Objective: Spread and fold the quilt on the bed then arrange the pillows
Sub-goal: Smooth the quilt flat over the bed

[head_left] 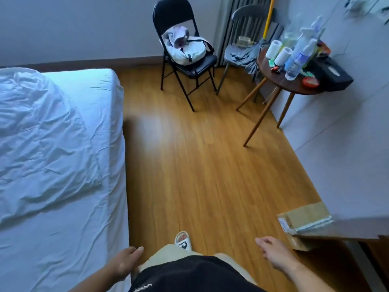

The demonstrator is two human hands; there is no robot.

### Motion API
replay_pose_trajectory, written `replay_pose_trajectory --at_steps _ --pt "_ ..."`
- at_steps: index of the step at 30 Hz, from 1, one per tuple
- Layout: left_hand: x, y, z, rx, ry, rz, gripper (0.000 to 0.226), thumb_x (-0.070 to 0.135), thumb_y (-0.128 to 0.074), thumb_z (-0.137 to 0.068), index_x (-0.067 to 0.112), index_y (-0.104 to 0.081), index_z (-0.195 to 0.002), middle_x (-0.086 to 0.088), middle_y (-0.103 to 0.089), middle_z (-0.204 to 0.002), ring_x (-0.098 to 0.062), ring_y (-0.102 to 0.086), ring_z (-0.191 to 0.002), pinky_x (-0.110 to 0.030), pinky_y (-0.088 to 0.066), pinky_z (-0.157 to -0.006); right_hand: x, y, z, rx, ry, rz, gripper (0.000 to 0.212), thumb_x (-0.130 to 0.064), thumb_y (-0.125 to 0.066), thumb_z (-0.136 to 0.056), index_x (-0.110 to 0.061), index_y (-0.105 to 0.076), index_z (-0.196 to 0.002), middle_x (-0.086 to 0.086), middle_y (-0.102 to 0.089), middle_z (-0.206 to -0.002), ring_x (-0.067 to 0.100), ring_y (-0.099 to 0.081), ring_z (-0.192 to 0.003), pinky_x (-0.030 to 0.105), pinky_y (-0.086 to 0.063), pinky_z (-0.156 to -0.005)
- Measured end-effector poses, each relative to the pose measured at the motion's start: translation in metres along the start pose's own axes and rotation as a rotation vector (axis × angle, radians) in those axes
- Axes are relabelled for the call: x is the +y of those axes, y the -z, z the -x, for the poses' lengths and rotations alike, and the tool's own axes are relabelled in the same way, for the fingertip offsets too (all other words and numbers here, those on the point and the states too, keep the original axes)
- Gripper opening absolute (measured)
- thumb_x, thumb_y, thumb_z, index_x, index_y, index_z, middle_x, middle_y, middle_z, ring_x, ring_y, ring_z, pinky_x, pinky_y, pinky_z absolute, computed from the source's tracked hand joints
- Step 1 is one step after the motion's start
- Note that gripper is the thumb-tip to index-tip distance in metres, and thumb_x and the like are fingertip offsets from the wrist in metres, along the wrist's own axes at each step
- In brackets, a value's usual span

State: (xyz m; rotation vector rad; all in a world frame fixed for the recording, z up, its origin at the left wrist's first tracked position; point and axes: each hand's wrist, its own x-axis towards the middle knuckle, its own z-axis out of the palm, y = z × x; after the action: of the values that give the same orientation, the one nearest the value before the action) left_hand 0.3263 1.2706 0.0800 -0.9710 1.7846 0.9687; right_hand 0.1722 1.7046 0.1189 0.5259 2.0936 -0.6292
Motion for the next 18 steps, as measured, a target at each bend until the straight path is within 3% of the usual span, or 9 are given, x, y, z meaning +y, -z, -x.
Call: replay_pose_trajectory --at_steps 4,7,9,11,15,18 --pt "0.087 0.078 -0.022 0.087 -0.069 0.083 0.042 0.050 -0.041 -0.101 0.014 -0.061 -0.097 -0.003 -0.063 -0.098 -0.015 -0.058 -0.084 -0.026 -0.044 -0.069 -0.116 0.049 -0.041 0.018 0.113 -0.027 0.019 -0.045 -0.061 -0.096 -0.026 -0.066 -0.097 -0.002 -0.071 -0.102 0.020 -0.067 -0.101 0.038 -0.052 -0.093" --pt "0.141 0.128 -0.047 0.131 -0.078 0.137 0.045 0.051 -0.041 -0.101 0.012 -0.060 -0.111 -0.004 -0.061 -0.102 -0.027 -0.063 -0.106 -0.040 -0.052 -0.091 -0.196 0.084 -0.074 0.009 0.166 -0.021 0.018 -0.045 -0.061 -0.096 -0.028 -0.065 -0.093 -0.001 -0.072 -0.098 0.020 -0.068 -0.097 0.042 -0.053 -0.092" --pt "0.173 0.158 -0.068 0.157 -0.070 0.181 0.048 0.051 -0.040 -0.101 0.010 -0.059 -0.118 -0.009 -0.062 -0.109 -0.031 -0.061 -0.112 -0.048 -0.045 -0.104 -0.247 0.105 -0.107 -0.020 0.179 -0.003 0.021 -0.046 -0.061 -0.096 -0.026 -0.065 -0.097 0.002 -0.072 -0.097 0.022 -0.069 -0.095 0.042 -0.053 -0.089" --pt "0.203 0.182 -0.087 0.173 -0.026 0.225 0.050 0.051 -0.041 -0.101 0.009 -0.059 -0.121 -0.014 -0.063 -0.117 -0.034 -0.059 -0.117 -0.050 -0.041 -0.107 -0.296 0.121 -0.143 -0.049 0.193 0.038 0.026 -0.046 -0.061 -0.096 -0.022 -0.066 -0.101 0.004 -0.072 -0.097 0.023 -0.069 -0.094 0.039 -0.053 -0.086" --pt "0.258 0.222 -0.114 0.179 0.069 0.344 0.045 0.054 -0.045 -0.098 0.014 -0.061 -0.110 -0.020 -0.063 -0.120 -0.040 -0.053 -0.123 -0.053 -0.038 -0.108 -0.394 0.158 -0.213 -0.090 0.247 0.149 0.027 -0.047 -0.062 -0.095 -0.021 -0.066 -0.103 0.001 -0.071 -0.100 0.020 -0.066 -0.098 0.034 -0.051 -0.087" --pt "0.303 0.263 -0.126 0.215 0.065 0.352 0.042 0.056 -0.042 -0.098 0.020 -0.063 -0.096 -0.005 -0.067 -0.099 -0.028 -0.065 -0.104 -0.043 -0.050 -0.097 -0.474 0.188 -0.254 -0.134 0.286 0.248 0.026 -0.048 -0.063 -0.093 -0.022 -0.067 -0.094 0.001 -0.072 -0.096 0.018 -0.066 -0.088 0.033 -0.051 -0.081"
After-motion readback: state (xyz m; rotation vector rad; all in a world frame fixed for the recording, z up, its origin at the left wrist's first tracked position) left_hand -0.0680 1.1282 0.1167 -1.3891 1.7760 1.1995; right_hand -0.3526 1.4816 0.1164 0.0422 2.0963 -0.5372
